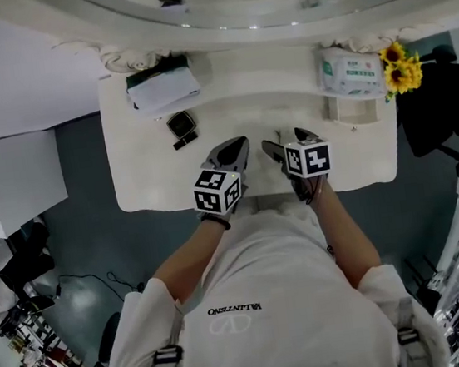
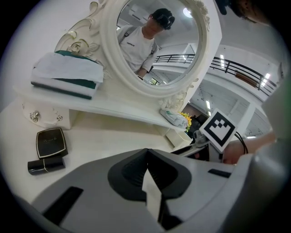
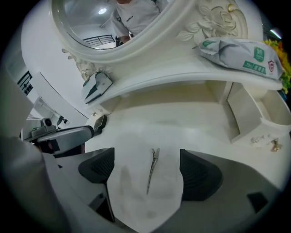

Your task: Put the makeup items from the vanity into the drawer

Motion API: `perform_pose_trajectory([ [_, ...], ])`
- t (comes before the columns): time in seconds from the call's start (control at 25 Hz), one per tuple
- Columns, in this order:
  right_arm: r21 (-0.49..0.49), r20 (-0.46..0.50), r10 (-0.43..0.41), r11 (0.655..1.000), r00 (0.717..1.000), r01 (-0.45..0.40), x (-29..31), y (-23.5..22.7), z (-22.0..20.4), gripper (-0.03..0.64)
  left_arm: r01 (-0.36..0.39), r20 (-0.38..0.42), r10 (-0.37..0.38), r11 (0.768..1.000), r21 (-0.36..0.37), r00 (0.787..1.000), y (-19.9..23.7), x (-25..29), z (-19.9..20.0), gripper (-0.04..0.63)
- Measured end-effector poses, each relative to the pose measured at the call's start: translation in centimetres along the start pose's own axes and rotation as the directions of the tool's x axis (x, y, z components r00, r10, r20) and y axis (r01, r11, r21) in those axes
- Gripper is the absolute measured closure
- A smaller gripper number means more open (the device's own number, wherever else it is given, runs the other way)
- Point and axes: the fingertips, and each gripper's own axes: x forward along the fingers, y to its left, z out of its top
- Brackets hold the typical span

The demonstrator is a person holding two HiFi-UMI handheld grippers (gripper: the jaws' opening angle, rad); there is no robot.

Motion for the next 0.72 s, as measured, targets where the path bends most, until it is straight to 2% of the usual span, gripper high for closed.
perform_pose_trajectory([
  [0.2,-0.007,-0.055,-0.021,1.000,0.998,0.021,1.2,-0.2,-0.8,0.146,0.004,0.000,-0.004,1.000,-0.005,1.000,0.2,0.6,-0.2,0.595],
  [0.4,-0.041,-0.091,-0.084,0.996,0.992,0.080,1.8,-0.7,-1.0,0.160,-0.053,0.050,0.053,0.999,0.002,0.997,1.6,0.2,0.2,0.595],
  [0.6,-0.065,-0.110,-0.195,0.980,0.975,0.189,2.1,-1.8,-0.9,0.230,-0.070,0.055,0.071,0.997,-0.015,0.996,2.9,0.5,0.3,0.595],
  [0.72,-0.099,-0.125,-0.277,0.959,0.953,0.266,1.9,-2.8,-0.9,0.345,-0.081,0.056,0.081,0.997,-0.016,0.995,3.4,0.6,0.3,0.595],
])
